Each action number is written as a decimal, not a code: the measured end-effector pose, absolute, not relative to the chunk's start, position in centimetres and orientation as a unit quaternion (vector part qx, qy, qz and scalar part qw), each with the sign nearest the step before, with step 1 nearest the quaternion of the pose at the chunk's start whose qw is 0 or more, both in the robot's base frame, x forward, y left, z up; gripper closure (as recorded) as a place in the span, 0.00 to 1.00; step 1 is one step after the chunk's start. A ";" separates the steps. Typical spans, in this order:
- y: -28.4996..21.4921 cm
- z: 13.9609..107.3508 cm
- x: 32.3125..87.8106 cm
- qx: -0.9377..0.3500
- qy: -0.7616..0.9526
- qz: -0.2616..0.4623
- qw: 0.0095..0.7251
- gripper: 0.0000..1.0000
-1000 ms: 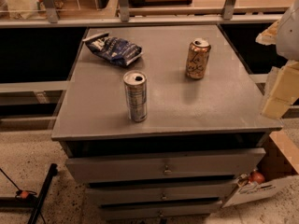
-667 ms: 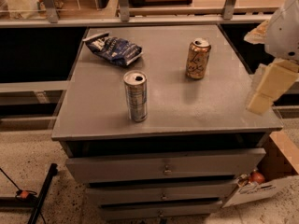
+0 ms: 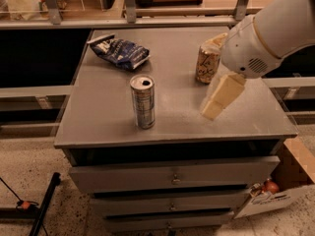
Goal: Pick redbull can
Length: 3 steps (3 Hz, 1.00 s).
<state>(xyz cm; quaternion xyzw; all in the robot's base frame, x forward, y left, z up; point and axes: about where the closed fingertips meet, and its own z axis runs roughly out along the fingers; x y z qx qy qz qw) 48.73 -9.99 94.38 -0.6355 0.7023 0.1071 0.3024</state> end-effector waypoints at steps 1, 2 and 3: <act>-6.3 94.0 49.6 -0.649 0.672 0.136 0.330 0.00; -3.8 93.3 49.9 -0.656 0.652 0.166 0.342 0.00; -2.6 92.9 49.7 -0.661 0.639 0.187 0.346 0.00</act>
Offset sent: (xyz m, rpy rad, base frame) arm 0.0165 0.0850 -0.0189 0.2017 -0.0064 0.1701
